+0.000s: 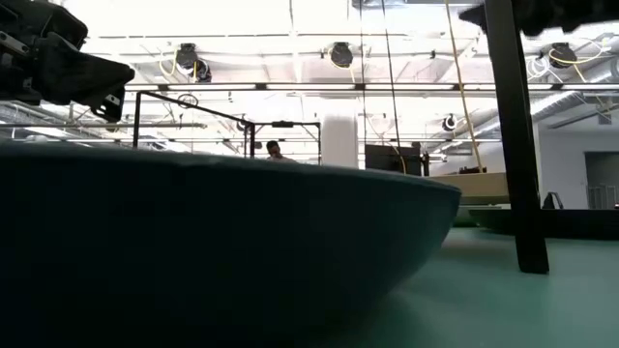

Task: Place and stack plates onto a shelf
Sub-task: Put the black plate on the shelf

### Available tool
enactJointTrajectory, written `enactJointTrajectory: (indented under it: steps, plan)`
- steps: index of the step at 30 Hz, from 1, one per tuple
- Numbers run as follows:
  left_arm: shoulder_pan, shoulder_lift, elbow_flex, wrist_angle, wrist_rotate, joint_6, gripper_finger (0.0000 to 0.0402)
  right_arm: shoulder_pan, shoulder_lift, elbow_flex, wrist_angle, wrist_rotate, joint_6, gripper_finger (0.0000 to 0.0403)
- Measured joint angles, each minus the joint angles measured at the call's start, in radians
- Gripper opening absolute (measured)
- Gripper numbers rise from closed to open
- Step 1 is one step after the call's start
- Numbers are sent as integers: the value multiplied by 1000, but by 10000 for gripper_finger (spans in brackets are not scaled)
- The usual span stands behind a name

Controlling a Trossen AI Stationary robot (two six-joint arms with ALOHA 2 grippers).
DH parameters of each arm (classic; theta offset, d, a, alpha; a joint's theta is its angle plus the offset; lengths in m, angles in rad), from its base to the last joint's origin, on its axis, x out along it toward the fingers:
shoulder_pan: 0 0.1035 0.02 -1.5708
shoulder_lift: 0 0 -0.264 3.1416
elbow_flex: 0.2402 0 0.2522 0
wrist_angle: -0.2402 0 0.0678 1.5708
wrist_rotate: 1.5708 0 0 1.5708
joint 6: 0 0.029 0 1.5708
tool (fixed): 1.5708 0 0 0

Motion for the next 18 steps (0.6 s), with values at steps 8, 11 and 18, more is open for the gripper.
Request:
enactJointTrajectory:
  steps: [8, 11, 18]
  plan:
    - [0, 0, 0, 0, 0, 0, 40, 0, 145, 286, -196, -3, -3, 0]
    - [0, 0, 0, 0, 0, 0, 40, 0, 184, 373, -276, -4, -3, 0]
    - [0, 0, 0, 0, 0, 0, 40, 0, 271, 526, -371, -5, -3, 0]
